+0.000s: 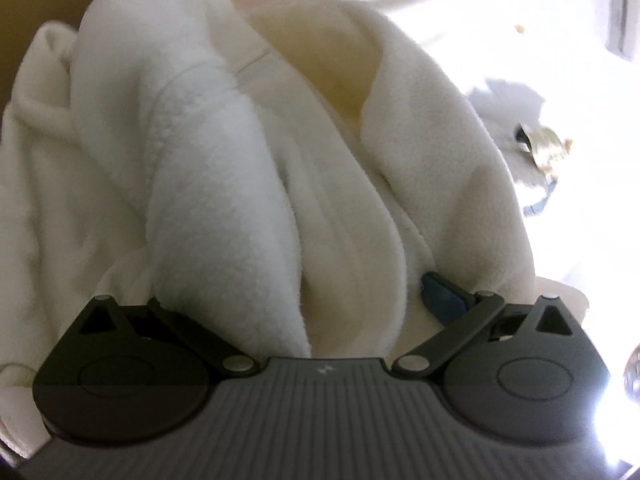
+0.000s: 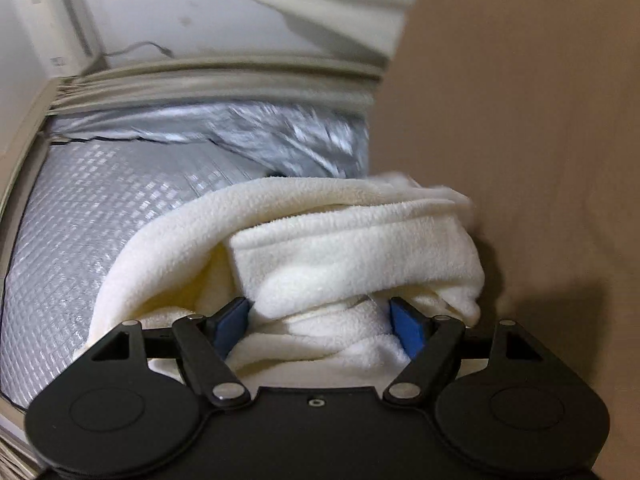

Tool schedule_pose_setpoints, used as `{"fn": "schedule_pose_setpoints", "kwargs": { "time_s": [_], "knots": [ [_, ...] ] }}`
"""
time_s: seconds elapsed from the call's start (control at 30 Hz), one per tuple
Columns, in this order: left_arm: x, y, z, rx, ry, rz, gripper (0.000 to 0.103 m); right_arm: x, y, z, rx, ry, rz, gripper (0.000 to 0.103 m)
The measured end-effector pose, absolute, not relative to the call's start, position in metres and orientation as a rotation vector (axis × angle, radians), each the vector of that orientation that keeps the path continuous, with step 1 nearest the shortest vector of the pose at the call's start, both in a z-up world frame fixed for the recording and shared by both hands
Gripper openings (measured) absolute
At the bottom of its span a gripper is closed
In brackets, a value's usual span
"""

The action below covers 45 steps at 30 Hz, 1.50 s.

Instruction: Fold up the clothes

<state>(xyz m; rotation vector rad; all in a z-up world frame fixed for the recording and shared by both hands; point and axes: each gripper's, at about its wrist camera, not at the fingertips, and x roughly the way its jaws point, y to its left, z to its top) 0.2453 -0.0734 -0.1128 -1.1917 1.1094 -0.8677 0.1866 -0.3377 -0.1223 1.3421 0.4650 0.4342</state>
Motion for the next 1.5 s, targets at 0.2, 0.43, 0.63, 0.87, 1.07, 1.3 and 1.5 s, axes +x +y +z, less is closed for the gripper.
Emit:
{"fn": "schedule_pose_setpoints", "kwargs": {
  "time_s": [0.2, 0.43, 0.63, 0.87, 1.07, 1.3, 1.5],
  "knots": [
    [0.24, -0.148, -0.029, -1.018, 0.997, -1.032, 0.103, 0.149, -0.393, -0.046, 1.166, 0.336, 0.316, 0.081],
    [0.266, -0.268, 0.035, -0.25, 0.764, -0.541, 0.095, 0.157, -0.451, 0.025, 0.598, 0.345, -0.462, 0.079],
    [0.244, -0.281, -0.003, -0.04, 0.792, -0.49, 0.097, 0.124, -0.458, 0.01, 0.422, 0.389, -0.693, 0.079],
    [0.217, -0.292, -0.082, 0.01, 0.876, -0.499, 0.097, 0.085, -0.47, -0.045, 0.59, 0.359, -0.516, 0.078],
    [0.191, -0.337, -0.103, 0.028, 0.887, -0.633, 0.097, 0.052, -0.48, -0.092, 0.729, 0.33, -0.36, 0.079],
    [0.195, -0.391, -0.141, 0.24, 0.865, -0.524, 0.098, 0.013, -0.491, -0.148, 0.886, 0.293, -0.174, 0.079],
    [0.226, -0.425, -0.181, 0.561, 0.93, -0.326, 0.082, 0.022, -0.488, -0.175, 0.737, 0.443, -0.264, 0.078]
  ]
}}
